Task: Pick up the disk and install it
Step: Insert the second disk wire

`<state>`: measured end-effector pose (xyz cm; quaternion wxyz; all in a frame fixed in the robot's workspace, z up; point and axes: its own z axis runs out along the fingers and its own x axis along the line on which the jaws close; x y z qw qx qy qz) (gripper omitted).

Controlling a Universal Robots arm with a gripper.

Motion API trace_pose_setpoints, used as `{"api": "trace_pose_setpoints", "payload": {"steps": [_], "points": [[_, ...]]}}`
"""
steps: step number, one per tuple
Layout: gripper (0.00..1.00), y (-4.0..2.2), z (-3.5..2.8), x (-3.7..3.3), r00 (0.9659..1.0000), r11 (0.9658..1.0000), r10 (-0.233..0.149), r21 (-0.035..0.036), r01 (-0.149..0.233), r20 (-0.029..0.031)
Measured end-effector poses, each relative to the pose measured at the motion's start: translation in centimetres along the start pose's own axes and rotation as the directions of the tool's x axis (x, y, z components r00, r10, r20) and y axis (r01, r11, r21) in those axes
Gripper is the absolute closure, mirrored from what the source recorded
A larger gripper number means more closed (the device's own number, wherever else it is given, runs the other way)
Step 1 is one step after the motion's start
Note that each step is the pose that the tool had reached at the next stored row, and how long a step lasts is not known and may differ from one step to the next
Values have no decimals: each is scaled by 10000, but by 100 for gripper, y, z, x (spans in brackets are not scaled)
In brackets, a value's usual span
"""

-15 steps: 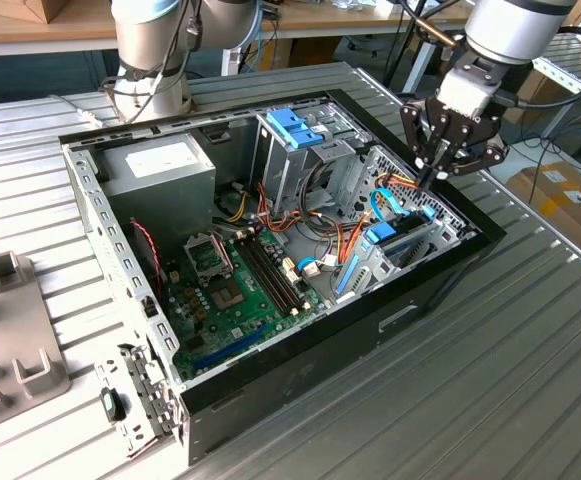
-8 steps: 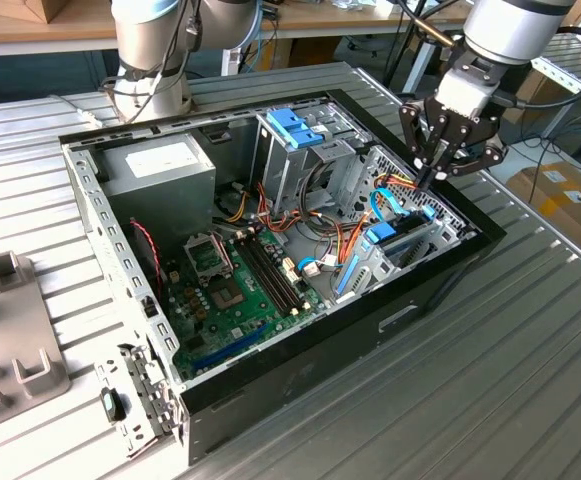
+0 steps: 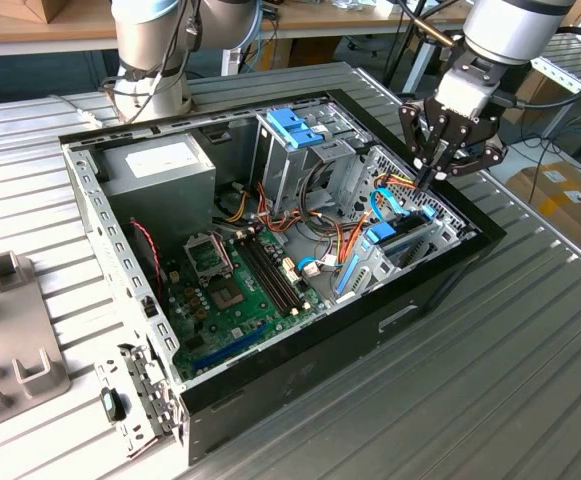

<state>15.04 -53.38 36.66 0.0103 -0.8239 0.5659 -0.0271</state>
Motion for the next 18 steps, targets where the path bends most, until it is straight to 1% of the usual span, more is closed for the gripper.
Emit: {"api": "trace_pose_setpoints", "payload": {"steps": [2,5,9,12,18], "points": [[84,4,1,-2,10000,10000,6,-1,-6,-2],[84,6,6,0,9999,9999,156,-8,-156,-18],[84,8,20,2,9989,9989,466,-23,-467,-45],[84,8,25,3,9975,9975,709,-32,-709,-63],[84,9,27,2,9973,9973,730,-32,-730,-61]]}}
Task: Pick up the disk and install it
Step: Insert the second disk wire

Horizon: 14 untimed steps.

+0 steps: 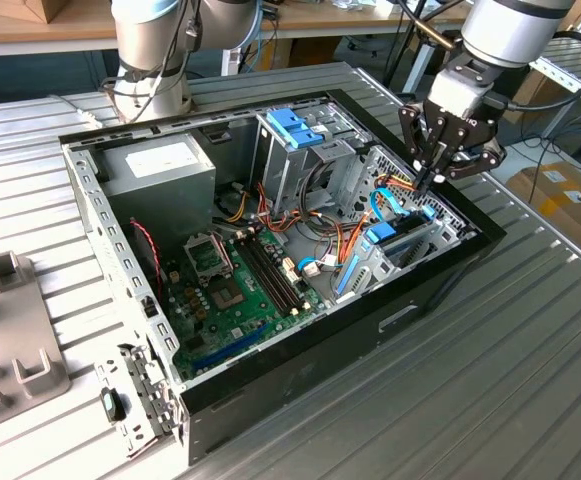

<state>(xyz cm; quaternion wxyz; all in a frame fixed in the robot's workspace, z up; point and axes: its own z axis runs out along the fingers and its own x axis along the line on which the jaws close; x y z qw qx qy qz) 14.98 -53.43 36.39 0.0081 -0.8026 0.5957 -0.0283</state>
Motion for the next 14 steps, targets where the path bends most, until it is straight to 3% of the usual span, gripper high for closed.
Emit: {"api": "trace_pose_setpoints", "payload": {"steps": [6,11,14], "points": [[84,25,6,-8,10000,10000,63,-2,-63,-5],[84,26,17,-7,9978,9978,668,-23,-668,-35],[84,27,25,-7,9945,9945,1050,-36,-1051,-53]]}}
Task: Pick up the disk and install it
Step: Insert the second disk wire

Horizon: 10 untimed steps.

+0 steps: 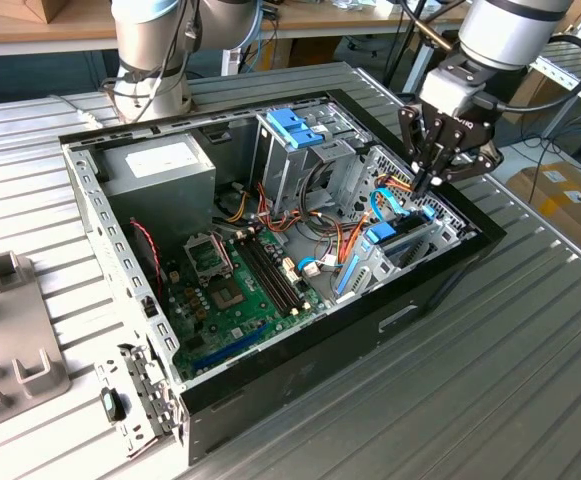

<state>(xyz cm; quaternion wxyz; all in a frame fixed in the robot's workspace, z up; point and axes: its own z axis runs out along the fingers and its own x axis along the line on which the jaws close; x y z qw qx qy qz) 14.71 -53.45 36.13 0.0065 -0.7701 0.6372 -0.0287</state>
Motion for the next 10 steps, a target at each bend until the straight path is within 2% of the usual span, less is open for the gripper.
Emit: {"api": "trace_pose_setpoints", "payload": {"steps": [4,10], "points": [[84,1,13,0,9986,9986,522,-18,-522,-27],[84,40,18,-7,9978,9978,668,-24,-668,-34]]}}
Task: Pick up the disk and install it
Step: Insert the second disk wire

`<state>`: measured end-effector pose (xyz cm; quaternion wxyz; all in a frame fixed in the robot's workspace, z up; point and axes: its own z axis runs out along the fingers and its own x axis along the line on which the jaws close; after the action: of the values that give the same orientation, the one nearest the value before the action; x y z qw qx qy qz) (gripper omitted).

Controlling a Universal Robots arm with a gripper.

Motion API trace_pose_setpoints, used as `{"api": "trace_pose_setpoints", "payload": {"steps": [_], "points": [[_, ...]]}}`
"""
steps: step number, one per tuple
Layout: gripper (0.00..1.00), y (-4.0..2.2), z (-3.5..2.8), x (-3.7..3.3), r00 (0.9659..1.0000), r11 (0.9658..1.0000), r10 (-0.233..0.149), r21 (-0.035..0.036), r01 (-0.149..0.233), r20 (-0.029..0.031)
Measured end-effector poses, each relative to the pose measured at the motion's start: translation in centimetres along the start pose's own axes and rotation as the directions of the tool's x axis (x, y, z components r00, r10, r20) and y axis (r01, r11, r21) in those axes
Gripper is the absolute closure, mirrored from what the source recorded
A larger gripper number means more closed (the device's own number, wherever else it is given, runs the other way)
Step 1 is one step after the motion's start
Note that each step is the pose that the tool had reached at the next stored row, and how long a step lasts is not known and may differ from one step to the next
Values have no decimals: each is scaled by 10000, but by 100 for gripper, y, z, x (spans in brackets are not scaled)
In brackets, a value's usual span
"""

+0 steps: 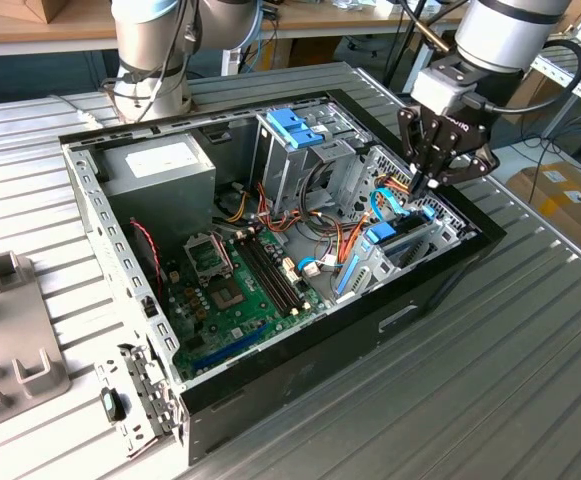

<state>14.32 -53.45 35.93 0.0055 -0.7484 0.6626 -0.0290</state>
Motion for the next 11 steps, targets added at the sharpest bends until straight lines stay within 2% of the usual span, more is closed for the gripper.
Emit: {"api": "trace_pose_setpoints", "payload": {"steps": [7,11], "points": [[84,9,3,6,10000,10000,0,0,0,1],[84,17,12,51,10000,10000,22,0,-22,-2]]}}
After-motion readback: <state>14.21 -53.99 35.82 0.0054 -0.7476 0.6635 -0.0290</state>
